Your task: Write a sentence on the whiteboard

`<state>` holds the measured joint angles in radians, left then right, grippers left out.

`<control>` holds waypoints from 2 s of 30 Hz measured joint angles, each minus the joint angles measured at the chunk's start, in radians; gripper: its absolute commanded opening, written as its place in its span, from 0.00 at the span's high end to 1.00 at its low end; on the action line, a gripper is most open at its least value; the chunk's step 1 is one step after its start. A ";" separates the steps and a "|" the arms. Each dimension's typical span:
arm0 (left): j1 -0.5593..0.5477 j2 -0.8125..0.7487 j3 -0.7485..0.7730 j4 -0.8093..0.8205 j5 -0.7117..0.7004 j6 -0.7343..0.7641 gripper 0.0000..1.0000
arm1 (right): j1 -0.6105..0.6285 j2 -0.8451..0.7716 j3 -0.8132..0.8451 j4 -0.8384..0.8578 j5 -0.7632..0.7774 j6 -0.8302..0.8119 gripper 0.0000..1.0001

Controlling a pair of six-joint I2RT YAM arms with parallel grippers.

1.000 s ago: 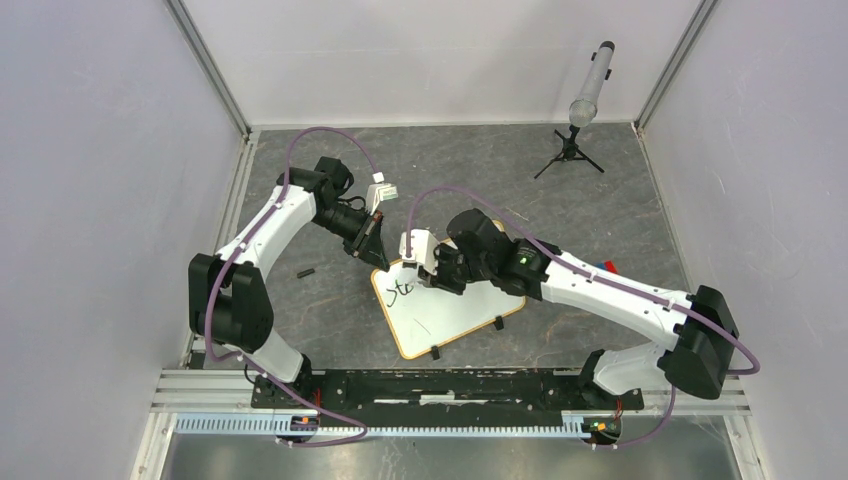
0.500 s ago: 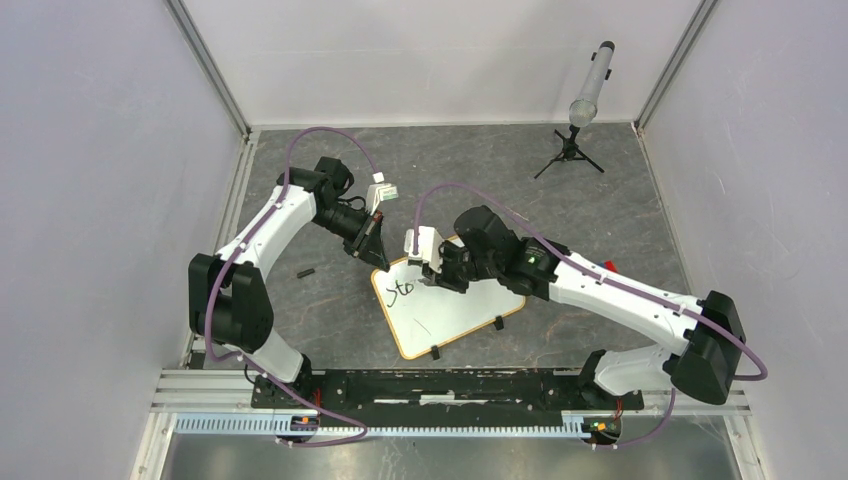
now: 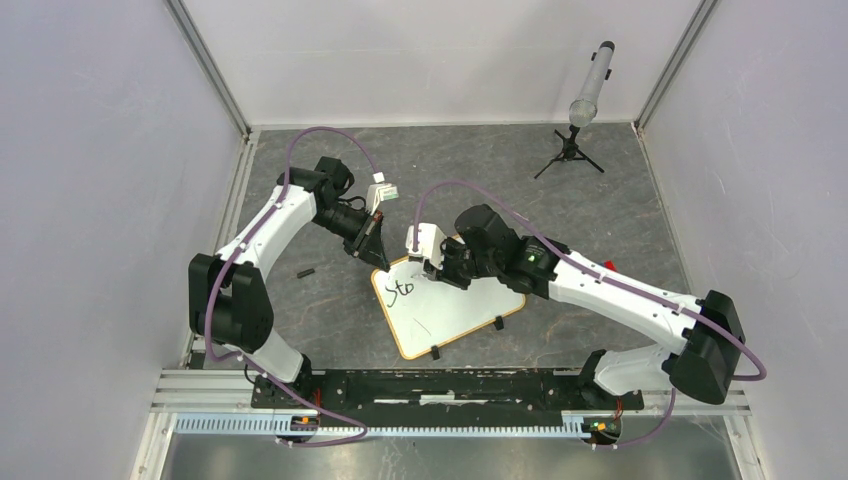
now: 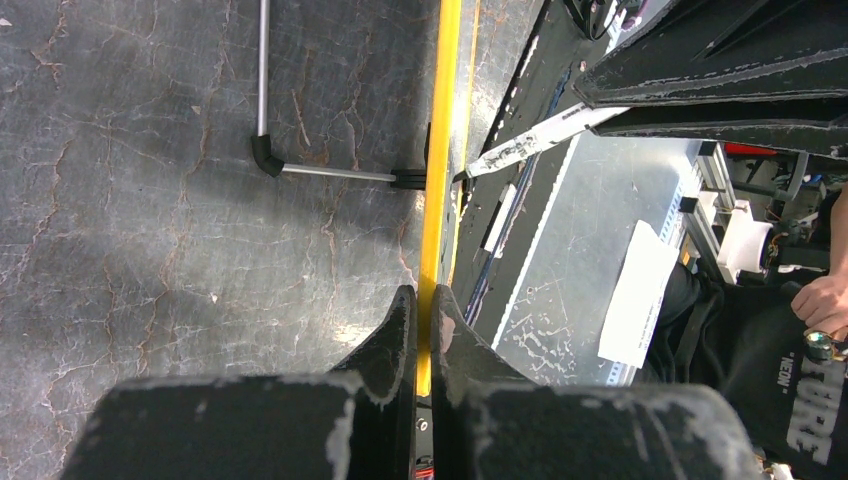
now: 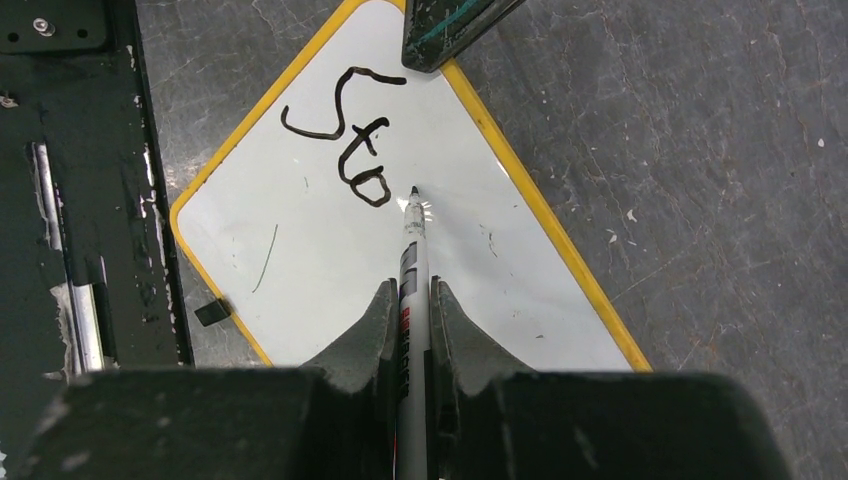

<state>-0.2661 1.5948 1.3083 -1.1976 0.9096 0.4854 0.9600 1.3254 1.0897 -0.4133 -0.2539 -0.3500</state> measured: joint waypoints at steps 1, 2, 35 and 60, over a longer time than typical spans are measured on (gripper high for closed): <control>0.000 0.000 0.000 0.000 0.000 0.000 0.98 | 0.000 0.000 -0.001 0.000 0.002 -0.002 1.00; 0.000 0.000 0.000 0.000 0.000 0.000 0.98 | 0.000 0.000 -0.002 0.000 0.003 -0.003 1.00; 0.000 0.004 0.002 0.003 -0.010 0.000 0.98 | -0.022 0.000 -0.026 0.000 -0.009 -0.003 1.00; 0.000 0.009 0.002 0.003 -0.010 0.000 0.98 | -0.057 -0.026 -0.069 0.000 -0.058 -0.002 1.00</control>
<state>-0.2661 1.6035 1.3102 -1.1942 0.8993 0.4854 0.9028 1.2995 1.0210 -0.4133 -0.3119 -0.3523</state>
